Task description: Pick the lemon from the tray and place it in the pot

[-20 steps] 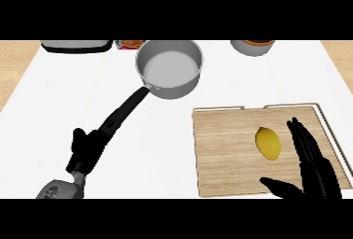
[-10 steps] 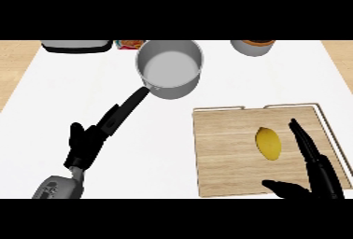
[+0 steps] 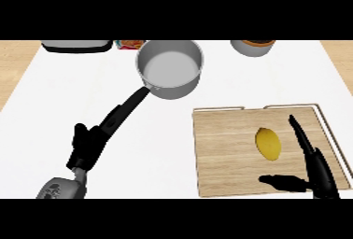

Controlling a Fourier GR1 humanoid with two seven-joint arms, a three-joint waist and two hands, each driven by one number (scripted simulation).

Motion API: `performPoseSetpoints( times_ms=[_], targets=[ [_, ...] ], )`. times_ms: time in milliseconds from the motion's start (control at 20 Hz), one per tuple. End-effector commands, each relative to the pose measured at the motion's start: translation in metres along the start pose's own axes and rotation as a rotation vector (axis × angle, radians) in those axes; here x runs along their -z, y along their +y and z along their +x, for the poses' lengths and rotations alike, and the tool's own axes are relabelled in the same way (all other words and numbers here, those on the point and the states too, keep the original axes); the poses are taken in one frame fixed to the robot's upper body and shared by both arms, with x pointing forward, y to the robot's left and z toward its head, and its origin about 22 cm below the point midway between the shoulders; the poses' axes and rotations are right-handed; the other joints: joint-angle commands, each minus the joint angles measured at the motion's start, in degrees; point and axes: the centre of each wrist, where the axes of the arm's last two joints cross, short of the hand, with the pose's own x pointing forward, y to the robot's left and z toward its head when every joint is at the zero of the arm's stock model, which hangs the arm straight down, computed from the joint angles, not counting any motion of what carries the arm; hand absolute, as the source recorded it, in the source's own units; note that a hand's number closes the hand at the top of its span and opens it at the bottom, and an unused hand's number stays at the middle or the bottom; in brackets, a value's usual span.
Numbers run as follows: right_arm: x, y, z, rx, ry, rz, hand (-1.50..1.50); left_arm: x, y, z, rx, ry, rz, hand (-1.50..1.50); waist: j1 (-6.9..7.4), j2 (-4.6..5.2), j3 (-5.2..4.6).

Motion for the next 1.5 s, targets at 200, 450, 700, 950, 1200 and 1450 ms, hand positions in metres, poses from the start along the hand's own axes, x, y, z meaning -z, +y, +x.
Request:
performPoseSetpoints(
  times_ms=[200,450,700,950,1200,1450],
  targets=[
    [0.019,0.002,-0.049,0.031,0.0,0.032,1.5,0.01,-0.004,-0.013,0.007,0.001,0.0,0.0,0.17,0.26,0.27],
    [0.013,0.041,-0.052,-0.008,-0.042,0.06,1.5,-0.009,0.003,0.001,-0.002,-0.018,0.001,0.0,0.45,0.19,0.29],
    [0.011,0.044,-0.054,0.102,-0.098,0.039,1.5,0.004,-0.002,-0.002,0.008,-0.012,0.001,0.0,0.21,0.29,0.3],
    [0.015,0.063,-0.052,0.234,0.007,0.121,1.5,-0.003,0.018,0.004,0.021,0.001,-0.004,0.0,1.28,0.44,0.32],
    [0.024,0.078,-0.044,0.465,0.106,0.086,1.5,-0.001,0.001,-0.002,-0.003,0.004,-0.023,0.0,1.42,0.42,0.31],
    [0.038,0.073,-0.029,0.35,0.029,0.087,1.5,0.002,0.004,-0.006,0.007,-0.005,-0.005,0.0,0.13,0.17,0.17]
  ],
)
